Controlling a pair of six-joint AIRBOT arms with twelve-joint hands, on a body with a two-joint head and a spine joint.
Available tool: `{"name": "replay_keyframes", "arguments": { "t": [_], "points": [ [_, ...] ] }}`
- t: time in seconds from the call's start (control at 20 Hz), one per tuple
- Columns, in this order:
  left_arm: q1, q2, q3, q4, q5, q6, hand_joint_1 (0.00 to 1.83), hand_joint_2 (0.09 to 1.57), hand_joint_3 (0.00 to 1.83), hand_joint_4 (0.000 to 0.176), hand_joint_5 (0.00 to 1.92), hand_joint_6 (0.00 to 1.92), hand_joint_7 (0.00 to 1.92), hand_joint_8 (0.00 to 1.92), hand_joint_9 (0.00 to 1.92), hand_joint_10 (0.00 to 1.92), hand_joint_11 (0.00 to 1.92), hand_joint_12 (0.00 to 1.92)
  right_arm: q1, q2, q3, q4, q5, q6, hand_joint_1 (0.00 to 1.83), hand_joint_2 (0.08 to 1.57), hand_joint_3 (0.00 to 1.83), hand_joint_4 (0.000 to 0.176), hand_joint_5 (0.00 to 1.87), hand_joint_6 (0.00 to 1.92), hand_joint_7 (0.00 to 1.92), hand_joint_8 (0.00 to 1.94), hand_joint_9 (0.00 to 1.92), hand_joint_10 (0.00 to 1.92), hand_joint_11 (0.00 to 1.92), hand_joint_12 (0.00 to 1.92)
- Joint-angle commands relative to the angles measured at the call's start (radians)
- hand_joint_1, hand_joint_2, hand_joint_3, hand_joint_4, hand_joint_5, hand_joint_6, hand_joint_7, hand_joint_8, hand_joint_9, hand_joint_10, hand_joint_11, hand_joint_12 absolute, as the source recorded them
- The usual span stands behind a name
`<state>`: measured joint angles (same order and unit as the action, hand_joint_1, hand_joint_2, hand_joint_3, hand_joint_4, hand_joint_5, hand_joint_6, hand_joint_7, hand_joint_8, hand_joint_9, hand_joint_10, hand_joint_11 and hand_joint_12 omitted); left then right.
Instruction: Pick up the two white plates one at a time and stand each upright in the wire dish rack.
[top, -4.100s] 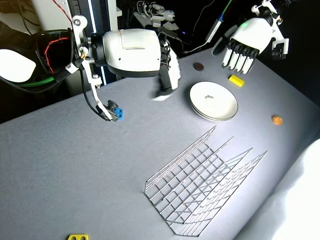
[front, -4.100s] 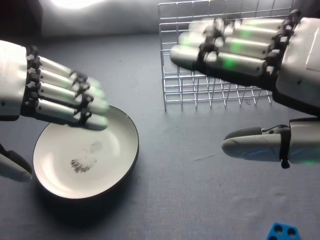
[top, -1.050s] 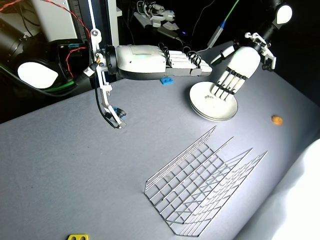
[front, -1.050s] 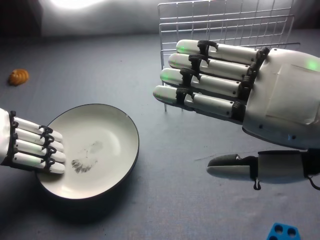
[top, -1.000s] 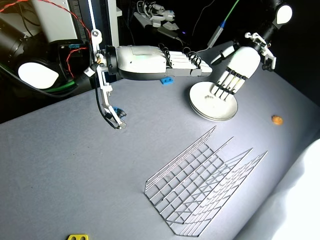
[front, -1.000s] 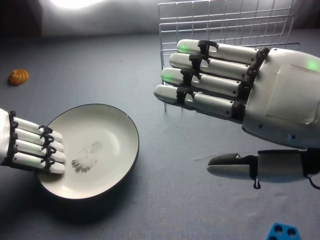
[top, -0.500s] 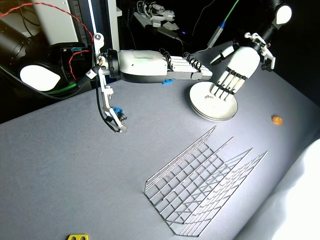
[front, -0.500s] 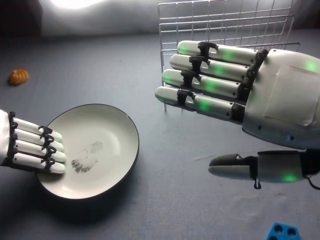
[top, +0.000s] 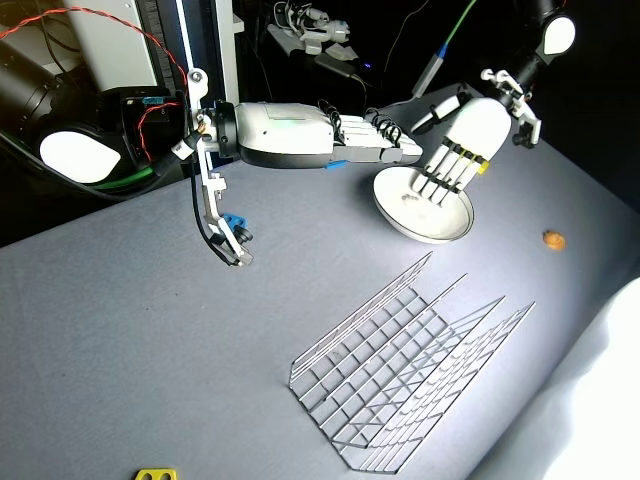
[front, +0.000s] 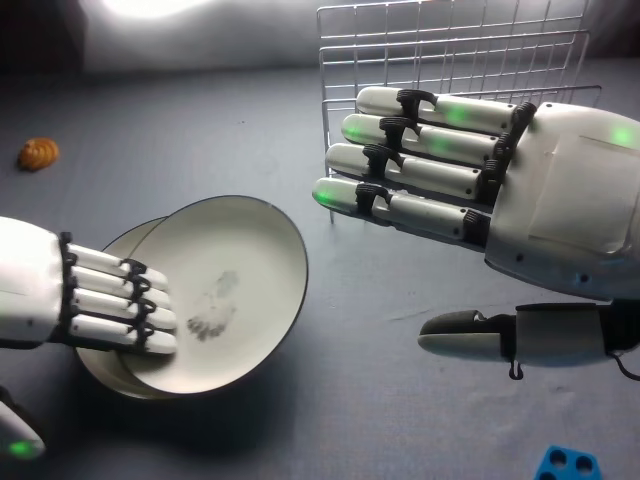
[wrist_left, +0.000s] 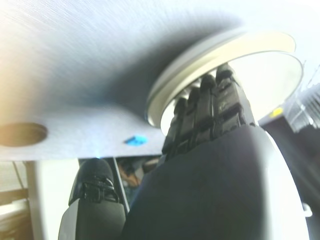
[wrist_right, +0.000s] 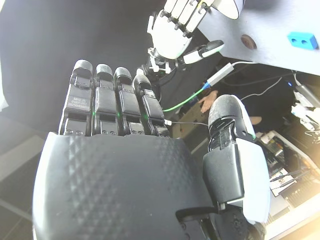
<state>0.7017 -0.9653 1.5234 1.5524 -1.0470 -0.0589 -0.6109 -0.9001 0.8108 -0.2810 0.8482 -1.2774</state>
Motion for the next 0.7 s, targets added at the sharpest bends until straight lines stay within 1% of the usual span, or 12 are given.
{"name": "replay_keyframes", "arguments": {
  "t": [0.0,0.05,0.2,0.35,0.55,0.65],
  "points": [
    [-0.005,-0.013,-0.017,-0.006,-0.029,-0.009,0.0,1.12,0.0,0.0,0.08,0.0,0.05,0.01,0.03,0.01,0.0,0.0,0.006,0.001,-0.003,0.011,0.126,-0.003,0.0,1.26,0.01,0.0,0.0,0.0,0.0,0.0,0.0,0.0,0.0,0.0],
    [-0.014,-0.014,-0.027,-0.006,-0.023,-0.014,0.0,1.12,0.0,0.0,0.08,0.01,0.05,0.01,0.03,0.01,0.01,0.0,0.006,0.001,-0.003,0.011,0.126,-0.005,0.0,1.24,0.0,0.0,0.0,0.0,0.0,0.0,0.0,0.0,0.0,0.0],
    [-0.046,-0.02,-0.068,-0.005,-0.001,-0.031,0.0,1.12,0.0,0.0,0.07,0.0,0.03,0.0,0.0,0.0,0.0,0.0,0.006,-0.001,-0.003,0.01,0.126,-0.015,0.0,1.25,0.0,0.0,0.0,0.0,0.0,0.0,0.0,0.0,0.0,0.0],
    [-0.061,-0.02,-0.097,0.005,0.014,-0.044,0.0,1.12,0.0,0.0,0.09,0.01,0.06,0.01,0.02,0.01,0.0,0.0,0.006,-0.001,-0.003,0.01,0.126,-0.019,0.0,1.23,0.0,0.0,0.0,0.0,0.0,0.0,0.0,0.0,0.0,0.0],
    [-0.061,-0.024,-0.091,0.007,0.015,-0.047,0.0,1.11,0.0,0.0,0.07,0.0,0.03,0.0,0.0,0.0,0.0,0.0,0.005,-0.002,-0.003,0.009,0.126,-0.026,0.0,1.23,0.0,0.0,0.0,0.0,0.0,0.0,0.0,0.0,0.0,0.0],
    [-0.062,-0.027,-0.084,0.007,0.015,-0.054,0.0,1.12,0.0,0.0,0.08,0.0,0.03,0.0,0.0,0.0,0.0,0.0,0.005,-0.016,0.005,0.009,0.125,-0.048,0.0,1.23,0.0,0.0,0.0,0.0,0.0,0.0,0.0,0.0,0.0,0.0]
  ]
}}
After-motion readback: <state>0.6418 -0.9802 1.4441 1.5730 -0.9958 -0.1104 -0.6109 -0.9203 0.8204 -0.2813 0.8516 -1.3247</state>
